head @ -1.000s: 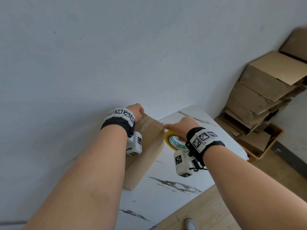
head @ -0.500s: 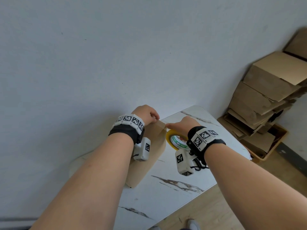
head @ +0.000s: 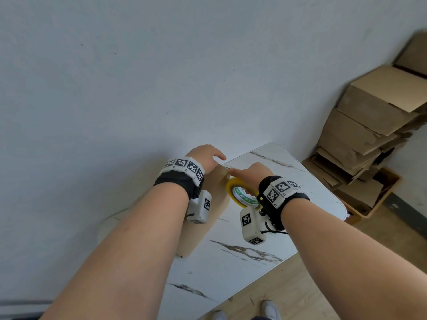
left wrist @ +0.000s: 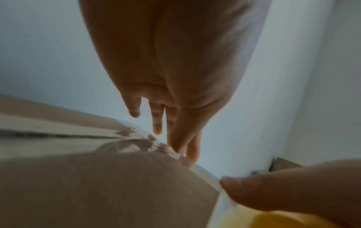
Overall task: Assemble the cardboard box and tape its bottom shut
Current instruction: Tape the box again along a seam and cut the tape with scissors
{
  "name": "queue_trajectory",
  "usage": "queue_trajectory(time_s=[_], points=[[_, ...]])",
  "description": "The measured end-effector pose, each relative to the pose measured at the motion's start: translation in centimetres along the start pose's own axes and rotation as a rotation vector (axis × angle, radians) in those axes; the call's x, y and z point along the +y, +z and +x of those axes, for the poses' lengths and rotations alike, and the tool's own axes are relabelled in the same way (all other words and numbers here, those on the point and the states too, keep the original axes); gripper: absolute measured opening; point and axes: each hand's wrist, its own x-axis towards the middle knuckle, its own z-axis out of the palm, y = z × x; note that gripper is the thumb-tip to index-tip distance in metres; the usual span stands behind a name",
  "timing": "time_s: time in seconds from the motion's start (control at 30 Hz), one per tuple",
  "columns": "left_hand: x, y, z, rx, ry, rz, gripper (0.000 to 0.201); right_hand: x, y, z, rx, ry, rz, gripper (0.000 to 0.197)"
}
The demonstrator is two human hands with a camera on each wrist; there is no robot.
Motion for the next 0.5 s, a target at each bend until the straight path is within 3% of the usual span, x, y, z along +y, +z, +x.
queue_trajectory(time_s=[0.27, 0.5], points=[[0.6, 1.0, -0.6, -0.066, 0.020, -0.005, 0.027, 1.5, -0.6, 0.4, -0.025, -0.064, -0.006, 0.048], [0.1, 1.8, -0.5, 0.025, -0.120, 0.014, 0.026, 2.8, -2.3, 0.8, -0.014, -0.151, 0.103, 0.039]])
